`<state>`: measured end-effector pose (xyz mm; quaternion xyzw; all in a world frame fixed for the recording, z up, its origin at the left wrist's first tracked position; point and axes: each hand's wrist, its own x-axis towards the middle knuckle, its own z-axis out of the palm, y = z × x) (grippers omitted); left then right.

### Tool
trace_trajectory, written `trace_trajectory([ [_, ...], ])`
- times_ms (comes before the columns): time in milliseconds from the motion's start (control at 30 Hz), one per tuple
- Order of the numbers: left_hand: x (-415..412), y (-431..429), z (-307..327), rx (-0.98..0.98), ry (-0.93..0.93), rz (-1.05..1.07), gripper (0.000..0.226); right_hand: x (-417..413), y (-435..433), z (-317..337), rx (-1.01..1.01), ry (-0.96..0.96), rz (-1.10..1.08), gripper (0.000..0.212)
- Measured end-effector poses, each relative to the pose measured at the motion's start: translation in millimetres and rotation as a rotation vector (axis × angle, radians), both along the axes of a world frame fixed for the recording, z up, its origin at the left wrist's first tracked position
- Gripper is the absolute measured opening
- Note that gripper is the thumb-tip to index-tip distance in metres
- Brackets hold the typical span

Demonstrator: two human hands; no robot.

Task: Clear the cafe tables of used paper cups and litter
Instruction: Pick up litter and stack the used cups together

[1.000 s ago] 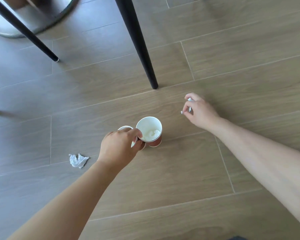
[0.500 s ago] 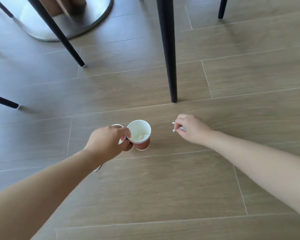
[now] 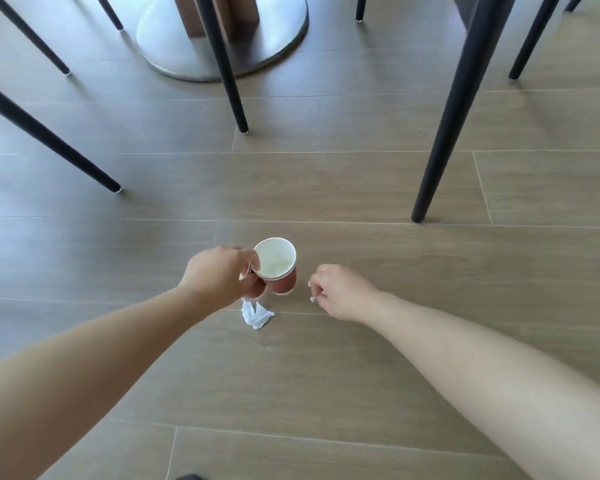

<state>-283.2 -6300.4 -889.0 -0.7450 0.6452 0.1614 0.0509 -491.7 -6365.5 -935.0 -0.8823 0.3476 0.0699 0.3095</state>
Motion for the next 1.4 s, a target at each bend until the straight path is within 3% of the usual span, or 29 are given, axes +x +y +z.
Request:
trace_trajectory([
  [467, 72.4, 73.8, -23.2, 0.02, -0.028, 0.238, 0.017, 78.8, 51.2, -47.7, 0.002, -0.062, 0.169, 0.011],
  [633, 71.6, 72.5, -29.7, -0.009, -0.018, 0.233, 0.015, 88.9, 56.1, -58.5, -0.013, 0.034, 0.365, 0.011],
  [767, 69.3, 69.6, -30.9, -0.022, -0.001, 0.224, 0.013, 81.5, 54.9, -66.0, 0.024, 0.086, 0.361, 0.015],
  [900, 64.7, 72.3, -30.5, -0.007, -0.005, 0.195, 0.013, 64.9, 45.7, -65.0, 0.1, 0.027, 0.193, 0.014],
  [1033, 61.5, 66.8, -27.0, 0.004, -0.028, 0.18, 0.016, 77.0, 26.2, -37.0, 0.169, -0.344, -0.343, 0.013],
  [1100, 58.3, 60.7, -23.8, 0.013, -0.032, 0.184, 0.017, 87.0, 17.9, -18.0, 0.197, -0.472, -0.486, 0.014],
  [1400, 27.3, 42.0, -12.9, 0.003, -0.025, 0.103, 0.016, 86.4, 21.9, 22.8, 0.143, -0.417, -0.192, 0.009],
])
